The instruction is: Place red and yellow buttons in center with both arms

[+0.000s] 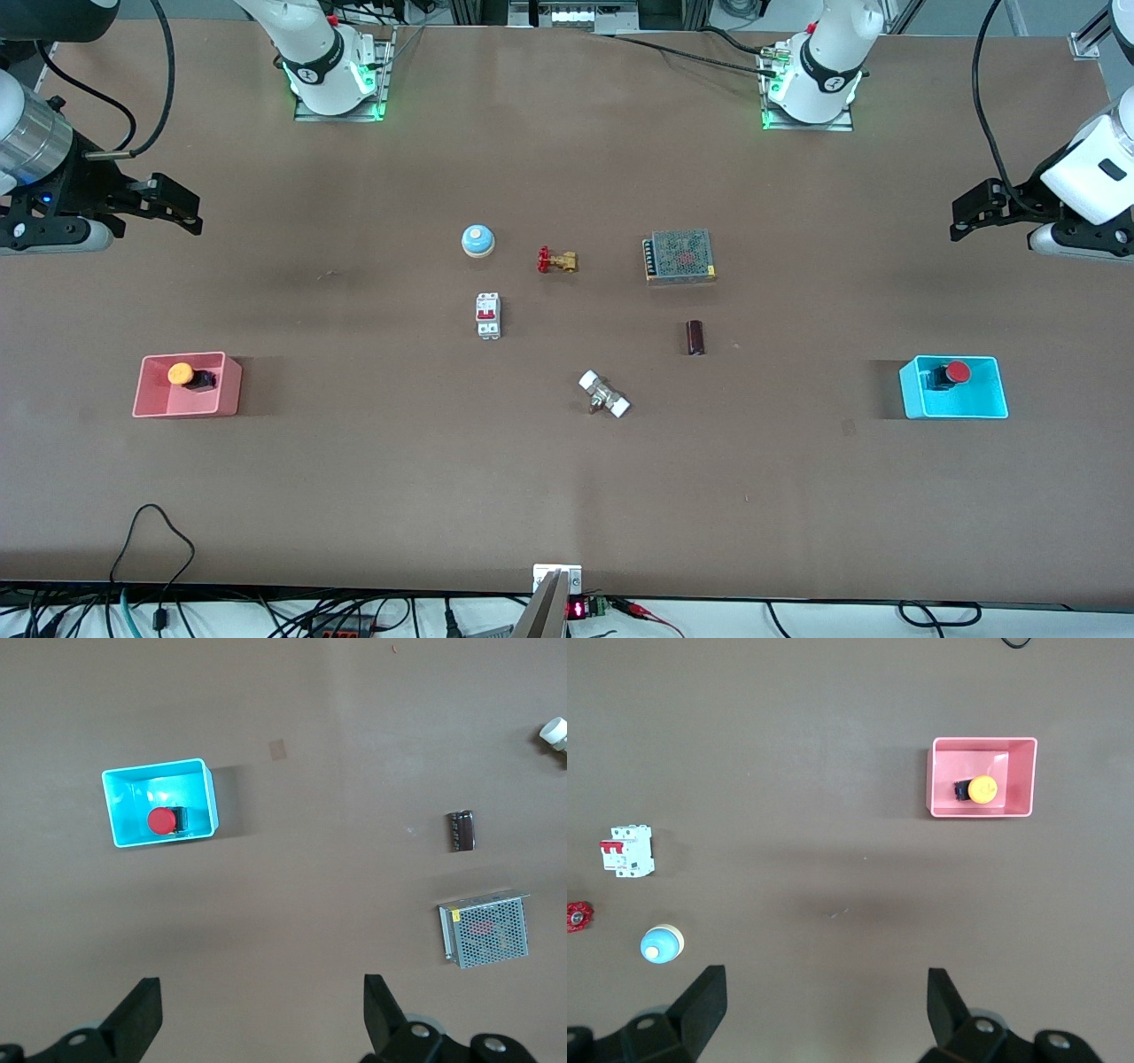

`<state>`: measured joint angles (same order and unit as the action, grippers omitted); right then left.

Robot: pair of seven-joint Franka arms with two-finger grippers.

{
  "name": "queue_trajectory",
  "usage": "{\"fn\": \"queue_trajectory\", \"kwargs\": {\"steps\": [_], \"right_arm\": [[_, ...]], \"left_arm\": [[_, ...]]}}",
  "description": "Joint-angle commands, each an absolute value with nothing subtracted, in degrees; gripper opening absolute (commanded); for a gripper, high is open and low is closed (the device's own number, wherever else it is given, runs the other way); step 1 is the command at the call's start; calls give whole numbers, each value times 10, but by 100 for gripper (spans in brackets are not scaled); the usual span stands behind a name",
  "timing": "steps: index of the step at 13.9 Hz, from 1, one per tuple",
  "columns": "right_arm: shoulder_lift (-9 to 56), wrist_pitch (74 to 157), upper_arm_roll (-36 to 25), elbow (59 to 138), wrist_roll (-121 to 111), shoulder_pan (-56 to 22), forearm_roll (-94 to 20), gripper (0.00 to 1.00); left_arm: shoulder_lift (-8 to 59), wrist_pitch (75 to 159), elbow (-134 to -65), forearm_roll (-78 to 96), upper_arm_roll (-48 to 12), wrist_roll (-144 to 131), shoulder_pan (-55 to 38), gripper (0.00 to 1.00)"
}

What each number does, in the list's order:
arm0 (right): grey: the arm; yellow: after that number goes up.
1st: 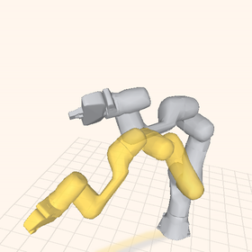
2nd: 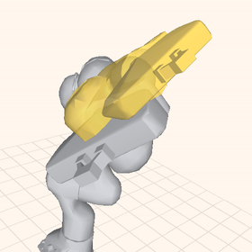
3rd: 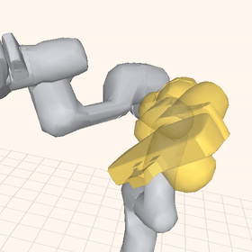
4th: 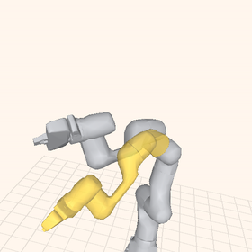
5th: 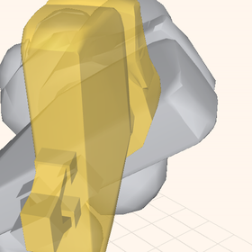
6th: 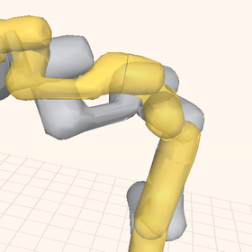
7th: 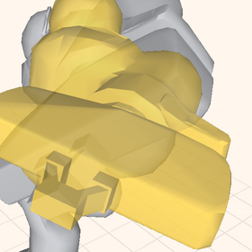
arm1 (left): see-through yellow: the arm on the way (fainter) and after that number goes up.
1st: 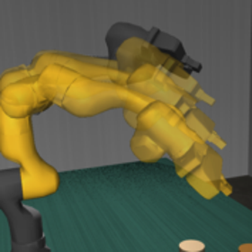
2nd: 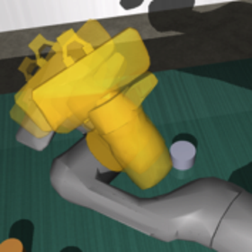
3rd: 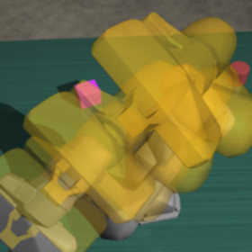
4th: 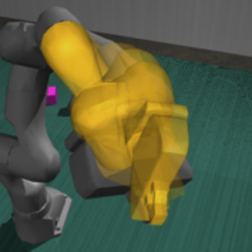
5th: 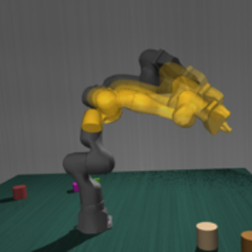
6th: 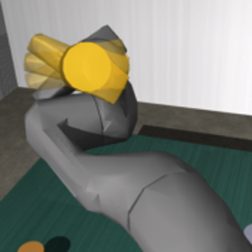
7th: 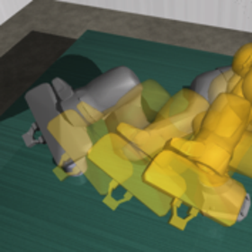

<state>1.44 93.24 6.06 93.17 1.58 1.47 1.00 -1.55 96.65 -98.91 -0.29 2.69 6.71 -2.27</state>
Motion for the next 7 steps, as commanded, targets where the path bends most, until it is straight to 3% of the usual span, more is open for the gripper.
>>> {"fn": "queue_trajectory", "kwargs": {"steps": [1,7], "right_arm": [[15,930,62,923,20,17,1,100],[38,935,62,920,11,18,-1,100]], "left_arm": [[-4,952,-968,-5,32,64,-28,100],[-4,952,-968,-5,32,63,-28,100]]}}
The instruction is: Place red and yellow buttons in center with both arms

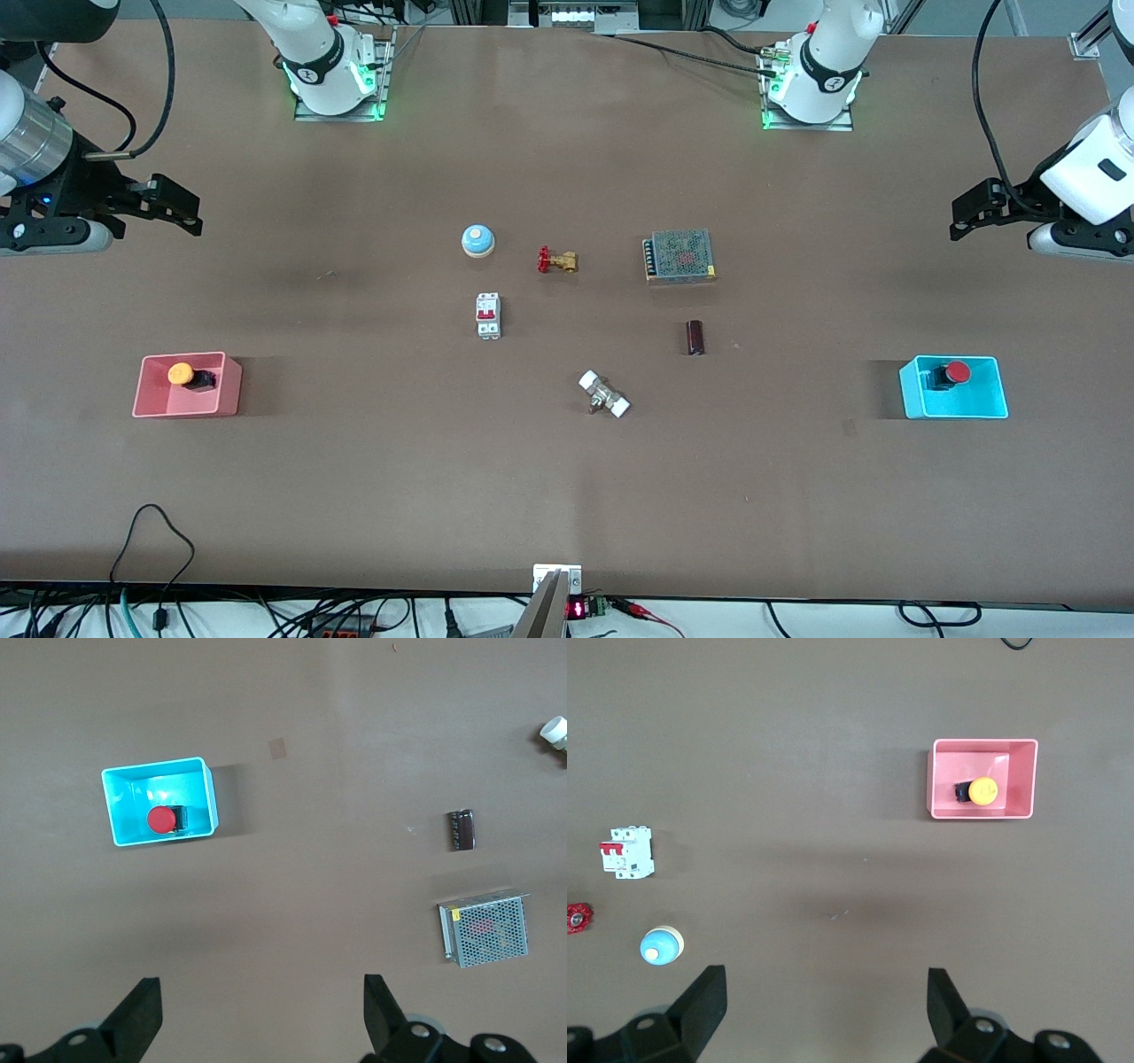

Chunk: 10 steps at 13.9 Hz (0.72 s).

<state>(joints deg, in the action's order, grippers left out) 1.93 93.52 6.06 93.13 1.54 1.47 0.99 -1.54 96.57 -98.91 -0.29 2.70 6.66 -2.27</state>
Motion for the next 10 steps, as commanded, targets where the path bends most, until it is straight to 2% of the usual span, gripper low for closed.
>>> {"fn": "queue_trajectory", "kwargs": {"steps": [1,4,6,10], "right_arm": [[49,934,62,920,11,20,-1,100],[79,937,61,921,10,19,7,100],[100,948,58,924,10,28,11,100],[153,1033,58,925,-5,70,30,100]], "left_arm": [[-3,952,-968,-5,32,63,-27,100],[11,952,-968,-4,35,63,-26,100],[47,951,-968,-5,39,62,-25,100],[96,960,-969,-5,39,67,10,100]]}}
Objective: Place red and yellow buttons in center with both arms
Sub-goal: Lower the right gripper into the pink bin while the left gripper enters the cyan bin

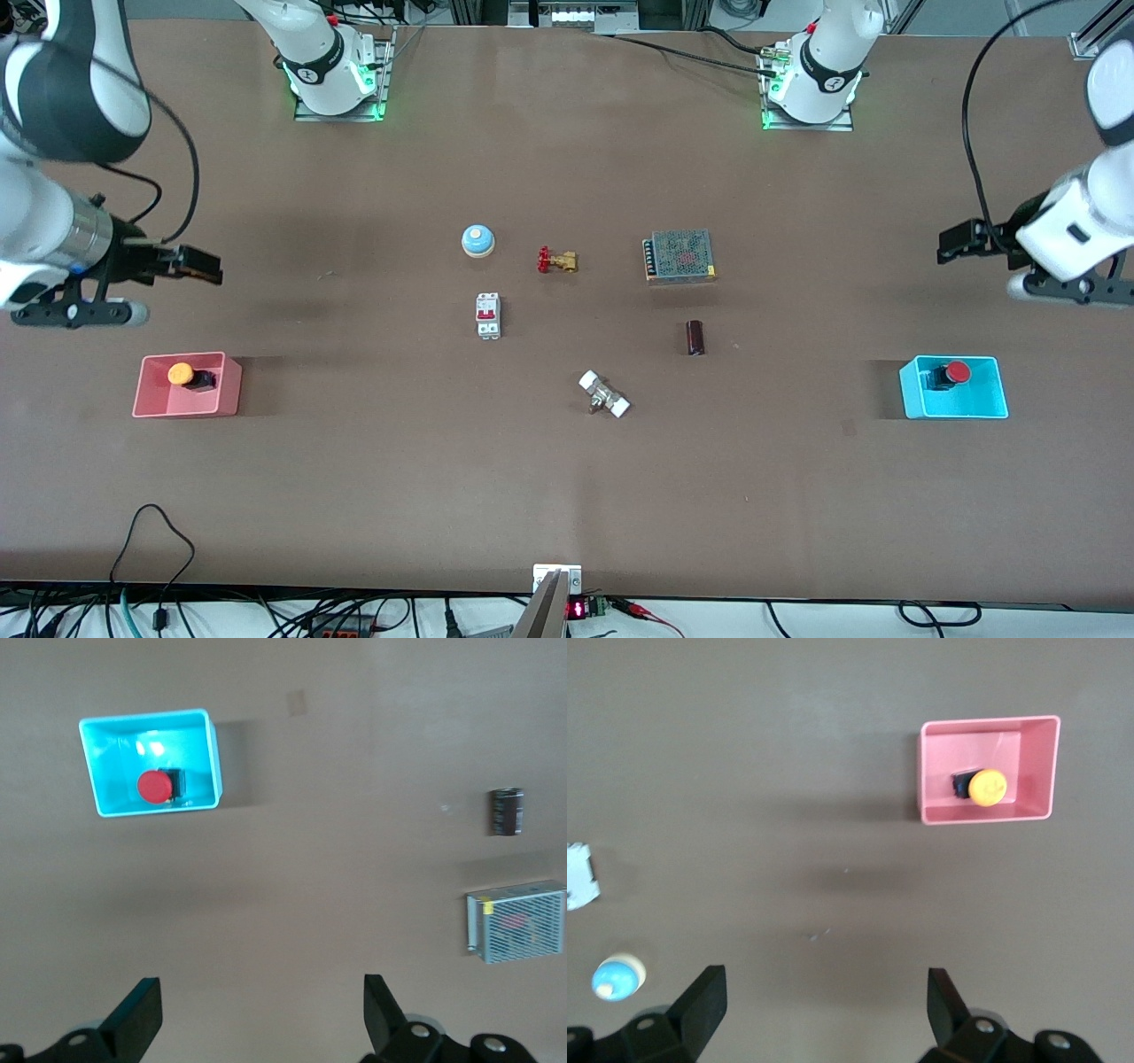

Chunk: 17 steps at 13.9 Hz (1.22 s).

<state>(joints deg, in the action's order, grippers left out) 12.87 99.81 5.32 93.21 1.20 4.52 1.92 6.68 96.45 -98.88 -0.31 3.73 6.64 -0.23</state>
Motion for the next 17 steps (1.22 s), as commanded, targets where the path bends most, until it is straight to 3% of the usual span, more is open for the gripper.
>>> {"fn": "queue_trajectory", "kwargs": {"steps": [1,9,15,16,17], "right_arm": [[169,1058,58,925,-27,81,40,100],[257,1246,59,957,-156,143,65,100],[312,1354,59,976,-192,160,84,100],[317,1369,59,981,-192,161,88,100],[321,1381,59,986,-192,162,88,100]], "left_arm": [[113,975,-969,-6,39,68,15,100],[292,1284,-983,-20,39,124,82,100],[334,1394,-1032,-19,38,147,102,100],[337,1398,-1033,-19,38,148,107,93],[338,1398,-1037,-19,37,148,108,74]]}}
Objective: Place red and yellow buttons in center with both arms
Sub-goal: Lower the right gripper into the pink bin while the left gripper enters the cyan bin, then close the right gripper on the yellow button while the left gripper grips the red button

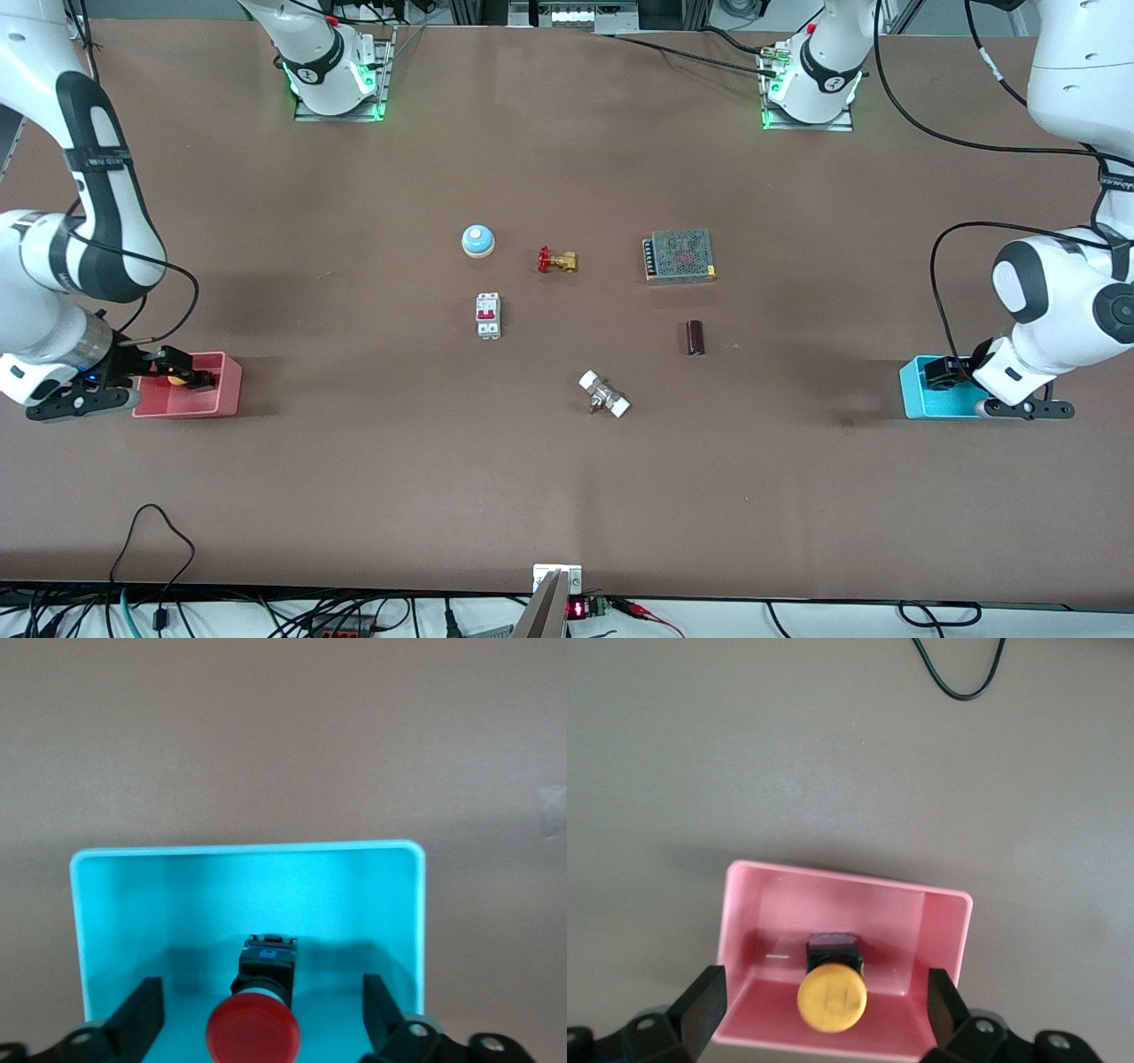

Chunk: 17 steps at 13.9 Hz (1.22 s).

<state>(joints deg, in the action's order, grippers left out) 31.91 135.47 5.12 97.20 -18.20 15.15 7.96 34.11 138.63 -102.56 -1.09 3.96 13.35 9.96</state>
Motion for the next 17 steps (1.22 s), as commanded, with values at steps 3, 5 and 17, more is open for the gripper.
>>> {"fn": "queue_trajectory", "kwargs": {"steps": [3,5,17], "right_arm": [[330,1383,59,992,-191,165,88,100],[335,1387,59,998,-191,169,88,100],[340,1392,59,1009,-203,178,88,100]], "left_arm": [[340,1398,-1039,-19,37,149,108,33],[343,1397,-1039,-19,35,149,107,20],[247,1047,-939,-19,-45,133,68,10]]}}
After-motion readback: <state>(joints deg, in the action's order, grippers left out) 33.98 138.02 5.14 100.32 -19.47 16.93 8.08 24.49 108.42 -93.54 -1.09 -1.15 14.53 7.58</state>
